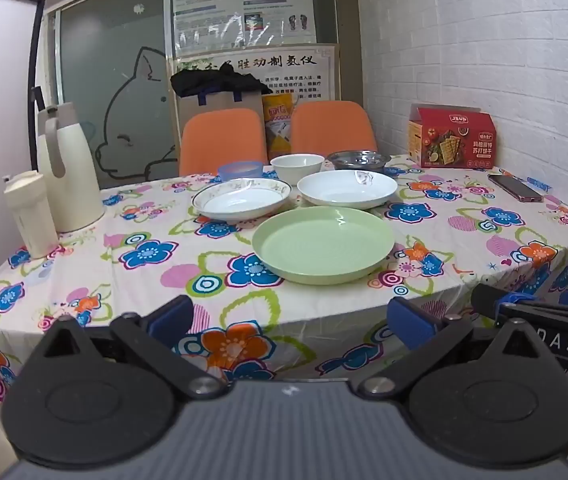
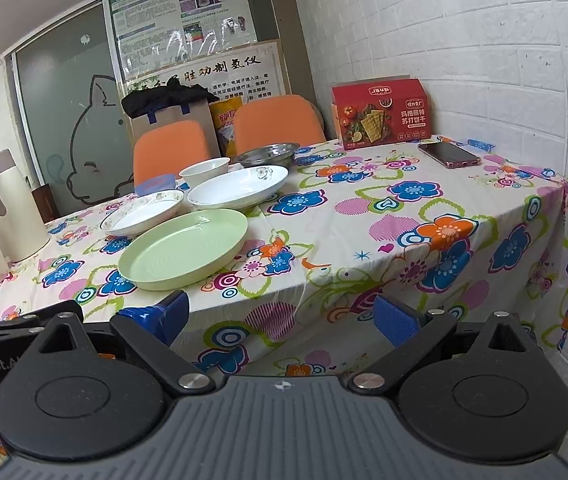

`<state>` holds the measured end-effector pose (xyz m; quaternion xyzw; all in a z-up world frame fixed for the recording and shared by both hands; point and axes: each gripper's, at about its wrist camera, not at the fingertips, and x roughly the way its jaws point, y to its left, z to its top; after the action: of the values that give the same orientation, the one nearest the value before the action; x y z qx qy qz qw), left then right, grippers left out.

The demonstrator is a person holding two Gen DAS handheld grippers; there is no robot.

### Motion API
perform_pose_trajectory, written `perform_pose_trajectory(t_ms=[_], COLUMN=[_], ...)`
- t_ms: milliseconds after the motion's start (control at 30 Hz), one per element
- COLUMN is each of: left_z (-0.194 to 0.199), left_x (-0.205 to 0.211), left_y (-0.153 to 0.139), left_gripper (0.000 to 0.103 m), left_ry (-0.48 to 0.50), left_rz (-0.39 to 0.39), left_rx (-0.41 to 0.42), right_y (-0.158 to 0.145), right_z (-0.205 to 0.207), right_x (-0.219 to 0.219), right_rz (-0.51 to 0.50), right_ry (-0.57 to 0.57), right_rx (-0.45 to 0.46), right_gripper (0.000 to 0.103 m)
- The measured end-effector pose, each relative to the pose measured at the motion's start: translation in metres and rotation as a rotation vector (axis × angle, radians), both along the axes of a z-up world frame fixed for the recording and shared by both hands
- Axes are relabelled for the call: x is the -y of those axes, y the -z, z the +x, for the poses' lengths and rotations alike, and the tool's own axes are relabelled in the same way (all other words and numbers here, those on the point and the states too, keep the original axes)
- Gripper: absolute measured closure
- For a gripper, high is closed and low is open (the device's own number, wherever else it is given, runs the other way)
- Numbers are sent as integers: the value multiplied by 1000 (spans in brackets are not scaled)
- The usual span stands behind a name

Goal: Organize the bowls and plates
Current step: 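Move both tools toward the light-green plate on the table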

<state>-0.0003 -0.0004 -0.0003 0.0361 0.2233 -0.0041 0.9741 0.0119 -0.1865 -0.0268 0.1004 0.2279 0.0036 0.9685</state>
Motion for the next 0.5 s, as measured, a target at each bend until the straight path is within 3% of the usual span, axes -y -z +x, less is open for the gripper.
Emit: perform_pose_trajectory(t_ms=[500], left_z=[-1], left_x=[-1], left_y=[5], left_gripper=[0], left_ry=[-5], left_rz=[-1], left_rx=[-11], right_y=[3], right_z=[1], right_x=[-1], right_rz=[-5], right_ry=[-7], right_rx=[-13], right_gripper=[17])
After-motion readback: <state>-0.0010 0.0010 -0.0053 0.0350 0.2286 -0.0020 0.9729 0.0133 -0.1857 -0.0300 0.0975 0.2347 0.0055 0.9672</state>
